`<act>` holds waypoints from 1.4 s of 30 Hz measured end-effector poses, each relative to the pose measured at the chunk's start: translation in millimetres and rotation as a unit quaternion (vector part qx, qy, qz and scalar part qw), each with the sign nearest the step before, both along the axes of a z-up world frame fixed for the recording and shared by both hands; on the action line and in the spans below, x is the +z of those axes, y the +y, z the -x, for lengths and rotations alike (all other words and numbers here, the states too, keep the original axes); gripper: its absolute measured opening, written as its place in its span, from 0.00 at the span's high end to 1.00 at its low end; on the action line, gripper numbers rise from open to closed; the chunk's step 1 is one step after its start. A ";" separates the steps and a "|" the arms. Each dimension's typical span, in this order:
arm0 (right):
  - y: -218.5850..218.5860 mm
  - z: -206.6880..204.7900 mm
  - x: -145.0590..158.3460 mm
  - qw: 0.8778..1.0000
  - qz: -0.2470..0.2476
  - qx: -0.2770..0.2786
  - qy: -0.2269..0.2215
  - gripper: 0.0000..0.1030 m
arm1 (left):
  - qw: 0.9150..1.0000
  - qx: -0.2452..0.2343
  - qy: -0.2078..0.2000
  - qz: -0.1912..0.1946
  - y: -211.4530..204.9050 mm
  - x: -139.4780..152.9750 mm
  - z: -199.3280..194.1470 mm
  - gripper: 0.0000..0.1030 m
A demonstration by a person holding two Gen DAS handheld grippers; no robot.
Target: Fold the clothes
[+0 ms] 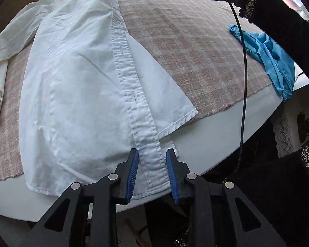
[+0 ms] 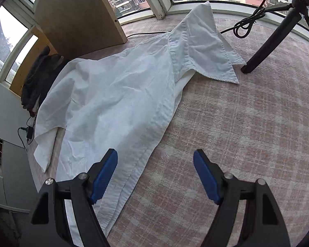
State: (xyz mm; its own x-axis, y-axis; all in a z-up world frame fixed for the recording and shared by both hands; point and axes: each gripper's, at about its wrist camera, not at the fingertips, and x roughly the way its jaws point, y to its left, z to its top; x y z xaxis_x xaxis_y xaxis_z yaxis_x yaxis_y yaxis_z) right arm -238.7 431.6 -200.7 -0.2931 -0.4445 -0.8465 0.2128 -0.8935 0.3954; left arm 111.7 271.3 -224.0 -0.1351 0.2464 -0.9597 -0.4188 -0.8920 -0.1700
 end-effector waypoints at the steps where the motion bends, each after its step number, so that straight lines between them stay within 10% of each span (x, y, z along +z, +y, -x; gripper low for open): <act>1: 0.5 7.7 -2.2 1.000 0.000 -0.004 0.000 0.27 | 1.000 0.004 -0.004 0.001 -1.2 -2.3 0.5 0.77; 6: 0.3 36.0 -20.8 0.998 0.051 -0.007 -0.039 0.29 | 0.999 0.032 -0.021 -0.021 -13.9 -3.0 2.8 0.97; 10: -6.9 38.0 -25.0 0.995 0.079 0.016 -0.057 0.81 | 0.997 0.059 -0.032 -0.038 -29.9 -0.2 3.5 1.00; 13: -9.2 36.7 -17.9 0.993 0.101 0.033 -0.051 0.92 | 0.996 0.070 -0.026 -0.055 -40.1 9.0 1.5 1.00; 19: -13.1 40.5 6.9 0.994 0.098 0.044 -0.031 0.93 | 0.992 0.082 -0.019 -0.095 -43.6 27.3 -4.7 0.97; 23: -19.6 46.4 17.2 0.996 0.076 0.052 -0.018 0.93 | 0.998 0.046 -0.010 -0.052 -11.6 20.7 -4.2 0.55; 27: -23.7 53.1 17.8 0.996 0.074 0.050 -0.021 0.93 | 1.000 0.029 0.005 -0.002 3.1 9.5 1.0 0.58; 30: -25.3 54.2 13.8 0.996 0.068 0.048 -0.027 0.93 | 0.999 0.031 0.005 0.010 3.1 -0.6 4.3 0.86; 31: -25.1 54.0 12.4 0.996 0.066 0.047 -0.028 0.93 | 0.999 0.033 -0.007 0.000 -0.3 -1.8 5.5 0.99; 42: -28.0 61.1 45.9 0.999 0.035 0.029 0.015 0.93 | 0.981 0.084 0.005 -0.174 -53.5 64.1 14.6 1.00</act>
